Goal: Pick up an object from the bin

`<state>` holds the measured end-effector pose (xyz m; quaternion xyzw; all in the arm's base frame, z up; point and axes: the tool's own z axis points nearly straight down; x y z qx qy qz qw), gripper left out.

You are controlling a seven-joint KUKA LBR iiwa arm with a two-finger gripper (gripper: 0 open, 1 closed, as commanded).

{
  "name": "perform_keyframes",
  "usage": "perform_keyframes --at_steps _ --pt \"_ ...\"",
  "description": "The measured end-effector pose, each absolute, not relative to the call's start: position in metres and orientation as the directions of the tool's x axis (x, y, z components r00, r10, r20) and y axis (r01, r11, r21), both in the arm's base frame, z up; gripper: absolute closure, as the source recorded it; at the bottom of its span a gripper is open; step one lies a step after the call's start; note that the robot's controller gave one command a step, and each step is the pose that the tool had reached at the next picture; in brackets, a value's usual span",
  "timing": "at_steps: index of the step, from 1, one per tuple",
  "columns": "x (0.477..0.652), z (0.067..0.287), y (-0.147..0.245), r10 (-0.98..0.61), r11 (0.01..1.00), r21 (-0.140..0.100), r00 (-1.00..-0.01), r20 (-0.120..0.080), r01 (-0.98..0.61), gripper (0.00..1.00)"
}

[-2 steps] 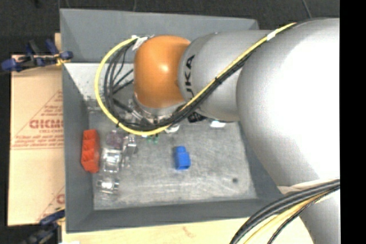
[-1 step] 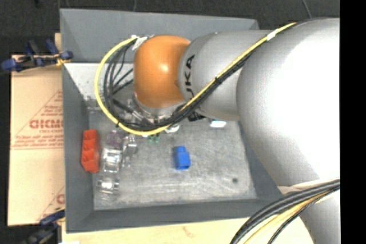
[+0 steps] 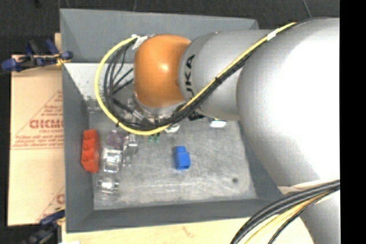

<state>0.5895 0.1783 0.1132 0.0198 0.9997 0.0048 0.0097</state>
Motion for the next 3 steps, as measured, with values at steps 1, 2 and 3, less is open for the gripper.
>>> perform_keyframes --at_steps 1,2,3 --pt "0.584 0.103 0.175 -0.044 0.999 0.001 -0.999 -0.005 -0.044 0.0" --pt "0.584 0.103 0.175 -0.043 0.999 0.002 -0.999 -0.004 -0.043 1.0" --pt "0.587 0.193 0.175 -0.041 0.999 0.004 -0.999 -0.011 -0.041 1.0"
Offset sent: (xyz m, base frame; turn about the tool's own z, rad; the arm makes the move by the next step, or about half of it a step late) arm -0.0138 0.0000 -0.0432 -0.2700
